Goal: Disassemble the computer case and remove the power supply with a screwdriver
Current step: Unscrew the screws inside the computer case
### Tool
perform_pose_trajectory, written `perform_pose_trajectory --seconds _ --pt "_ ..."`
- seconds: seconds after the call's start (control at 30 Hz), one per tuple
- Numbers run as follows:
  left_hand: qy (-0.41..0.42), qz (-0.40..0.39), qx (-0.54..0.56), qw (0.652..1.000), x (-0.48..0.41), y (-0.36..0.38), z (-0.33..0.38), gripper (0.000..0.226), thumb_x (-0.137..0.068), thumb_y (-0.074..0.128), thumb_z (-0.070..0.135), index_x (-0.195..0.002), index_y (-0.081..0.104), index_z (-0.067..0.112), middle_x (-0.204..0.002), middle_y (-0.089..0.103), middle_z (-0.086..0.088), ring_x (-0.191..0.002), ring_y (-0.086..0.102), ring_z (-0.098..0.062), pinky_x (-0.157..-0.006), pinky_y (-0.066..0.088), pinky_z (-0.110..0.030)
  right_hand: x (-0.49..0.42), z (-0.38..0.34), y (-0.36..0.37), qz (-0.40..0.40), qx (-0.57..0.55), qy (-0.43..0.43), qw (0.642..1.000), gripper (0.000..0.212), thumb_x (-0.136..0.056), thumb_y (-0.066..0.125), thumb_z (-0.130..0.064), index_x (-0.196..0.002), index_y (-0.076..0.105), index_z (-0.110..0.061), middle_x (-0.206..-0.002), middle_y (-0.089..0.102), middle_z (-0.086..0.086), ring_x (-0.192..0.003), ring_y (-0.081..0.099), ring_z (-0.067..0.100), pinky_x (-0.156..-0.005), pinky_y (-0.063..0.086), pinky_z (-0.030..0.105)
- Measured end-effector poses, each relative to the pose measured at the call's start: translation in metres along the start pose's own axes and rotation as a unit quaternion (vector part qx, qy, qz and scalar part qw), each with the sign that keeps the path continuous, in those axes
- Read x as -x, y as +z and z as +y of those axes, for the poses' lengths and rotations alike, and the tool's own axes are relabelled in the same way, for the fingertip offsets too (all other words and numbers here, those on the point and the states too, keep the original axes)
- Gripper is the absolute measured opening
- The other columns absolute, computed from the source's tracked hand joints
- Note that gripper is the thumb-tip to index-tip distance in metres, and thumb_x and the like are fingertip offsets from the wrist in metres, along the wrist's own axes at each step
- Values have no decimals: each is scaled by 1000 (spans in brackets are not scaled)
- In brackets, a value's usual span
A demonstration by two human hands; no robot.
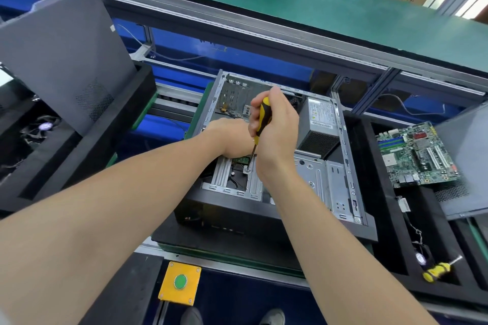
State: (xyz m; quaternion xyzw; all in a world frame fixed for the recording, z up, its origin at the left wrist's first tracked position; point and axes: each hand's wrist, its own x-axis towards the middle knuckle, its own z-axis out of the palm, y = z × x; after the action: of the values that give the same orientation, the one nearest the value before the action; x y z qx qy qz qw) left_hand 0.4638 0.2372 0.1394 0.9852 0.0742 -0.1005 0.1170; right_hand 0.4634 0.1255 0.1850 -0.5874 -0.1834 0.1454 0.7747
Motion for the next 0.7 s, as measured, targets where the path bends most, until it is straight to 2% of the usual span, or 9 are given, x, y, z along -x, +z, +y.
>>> perform_pose_trajectory --seconds 0.1,0.17,0.23,0.33,0.37,0.43,0.53,0.63,0.7 --pt "-8 10 10 1000 -4 3 -2 29 -67 27 40 -66 48 20 -66 56 1 -62 54 -21 -61 48 -34 -8 3 -4 -60 -50 22 997 45 -106 44 -24 -63 56 -19 -58 39 0 -49 27 14 -51 14 32" --pt "-29 26 23 999 -4 6 -3 21 -74 36 36 -64 47 21 -62 53 4 -58 50 -16 -53 39 -28 -15 4 -9 -128 -56 45 989 42 -101 44 -26 -59 52 -20 -53 31 -2 -46 21 13 -48 12 28" --pt "-41 40 34 998 -6 10 -7 24 -84 43 24 -61 40 20 -60 47 5 -58 47 -17 -54 37 -28 -24 4 -15 -226 -66 69 969 40 -96 44 -25 -57 47 -19 -50 25 -3 -44 17 14 -46 12 25" --pt "-46 26 77 996 -7 11 -11 34 -93 40 15 -60 35 18 -70 51 -2 -76 56 -27 -75 55 -42 -39 3 -22 -403 -107 123 900 39 -96 52 -26 -57 49 -19 -47 24 -5 -40 16 11 -43 14 23" --pt "-42 21 90 995 -7 10 -11 35 -95 40 15 -61 36 18 -76 55 -7 -83 59 -29 -84 56 -46 -44 2 -23 -448 -121 139 875 36 -93 59 -30 -60 52 -19 -48 23 -5 -41 15 10 -43 14 23" --pt "-42 14 110 993 -5 8 -9 35 -98 38 14 -63 38 18 -83 57 -10 -86 58 -26 -91 54 -50 -49 1 -24 -500 -137 165 839 30 -89 67 -37 -71 53 -18 -49 22 -5 -41 14 10 -42 13 23" --pt "-61 -2 118 991 -1 7 -7 29 -102 40 11 -73 41 14 -88 58 -13 -100 61 -31 -95 52 -41 -50 4 -22 -506 -140 178 832 37 -89 68 -34 -82 37 -16 -49 25 -6 -40 14 9 -41 8 26" --pt "-53 22 127 990 4 5 -8 13 -98 54 13 -85 54 11 -100 64 -17 -109 63 -38 -97 51 -47 -43 6 -22 -441 -109 139 880 29 -94 58 -22 -80 32 -18 -47 34 -6 -39 19 11 -43 5 31" --pt "-46 8 61 997 5 2 -5 27 -96 48 23 -69 47 19 -82 58 -4 -94 63 -32 -91 55 -48 -35 4 -23 -363 -72 106 923 24 -97 55 -18 -78 41 -20 -50 42 -1 -39 27 15 -44 11 33"
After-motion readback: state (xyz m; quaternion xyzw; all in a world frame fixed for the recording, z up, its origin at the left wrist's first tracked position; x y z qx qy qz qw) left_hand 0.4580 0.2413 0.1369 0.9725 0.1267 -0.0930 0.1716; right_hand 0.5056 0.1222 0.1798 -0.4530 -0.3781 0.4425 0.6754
